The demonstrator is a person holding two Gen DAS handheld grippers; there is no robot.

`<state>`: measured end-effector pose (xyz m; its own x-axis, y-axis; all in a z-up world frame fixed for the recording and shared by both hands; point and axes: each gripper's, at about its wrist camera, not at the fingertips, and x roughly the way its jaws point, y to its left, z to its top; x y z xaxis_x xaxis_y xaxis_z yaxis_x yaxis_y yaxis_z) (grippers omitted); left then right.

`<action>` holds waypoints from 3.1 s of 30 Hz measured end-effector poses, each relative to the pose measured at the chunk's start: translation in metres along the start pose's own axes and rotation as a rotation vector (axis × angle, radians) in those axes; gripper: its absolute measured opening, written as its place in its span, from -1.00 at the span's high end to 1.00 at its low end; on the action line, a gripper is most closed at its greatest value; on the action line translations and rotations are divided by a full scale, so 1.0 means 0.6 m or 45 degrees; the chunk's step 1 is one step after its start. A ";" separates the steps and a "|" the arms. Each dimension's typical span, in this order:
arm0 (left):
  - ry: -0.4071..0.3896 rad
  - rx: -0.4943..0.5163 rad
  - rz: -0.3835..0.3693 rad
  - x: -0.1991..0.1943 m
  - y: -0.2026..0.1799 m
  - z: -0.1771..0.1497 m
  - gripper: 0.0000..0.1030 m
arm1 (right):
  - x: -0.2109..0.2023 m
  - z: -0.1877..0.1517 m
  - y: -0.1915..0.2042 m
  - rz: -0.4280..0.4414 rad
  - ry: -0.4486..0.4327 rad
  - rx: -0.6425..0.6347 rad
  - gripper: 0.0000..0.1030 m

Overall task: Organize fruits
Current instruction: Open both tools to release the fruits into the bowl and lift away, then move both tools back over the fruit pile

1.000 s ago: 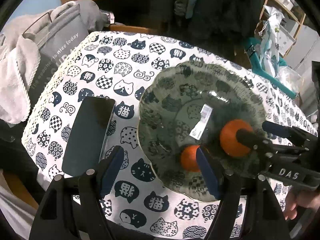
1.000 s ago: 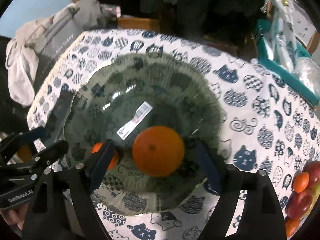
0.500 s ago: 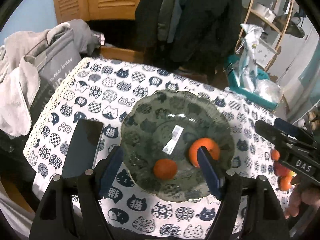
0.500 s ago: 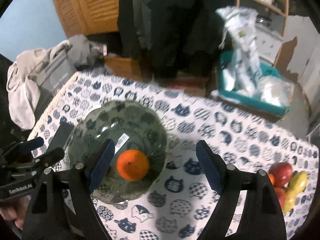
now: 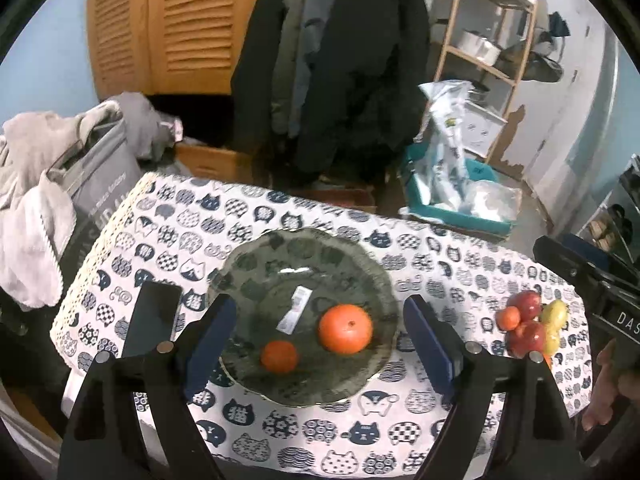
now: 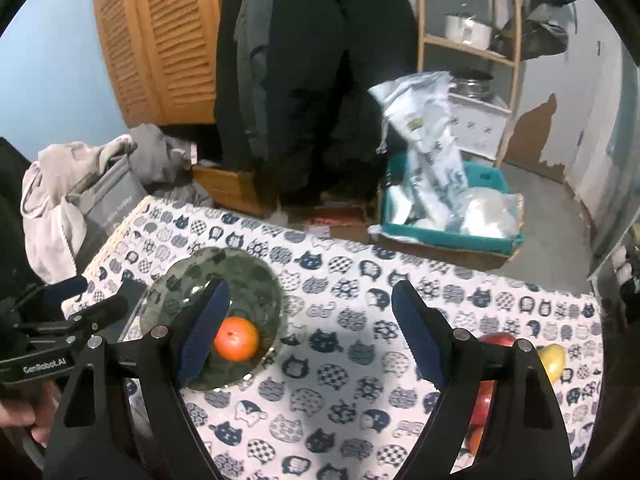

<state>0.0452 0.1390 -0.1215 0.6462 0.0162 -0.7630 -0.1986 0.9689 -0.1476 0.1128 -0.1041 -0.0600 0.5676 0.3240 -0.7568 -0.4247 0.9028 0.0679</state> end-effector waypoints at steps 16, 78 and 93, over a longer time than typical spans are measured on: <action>-0.145 0.144 -0.045 -0.077 -0.119 0.005 -0.98 | -0.128 -0.028 -0.100 -0.073 -0.124 0.082 -0.62; 0.265 0.501 -0.217 0.178 -0.475 -0.105 -0.98 | -0.014 -0.227 -0.454 -0.326 0.306 0.430 -0.63; 0.394 0.437 -0.216 0.264 -0.463 -0.126 -0.98 | 0.100 -0.286 -0.496 -0.236 0.485 0.556 -0.63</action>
<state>0.1471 -0.1461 -0.2488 0.3887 -0.1725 -0.9051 0.1785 0.9778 -0.1097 0.1521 -0.4020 -0.2373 0.2779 0.0989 -0.9555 0.0312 0.9932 0.1119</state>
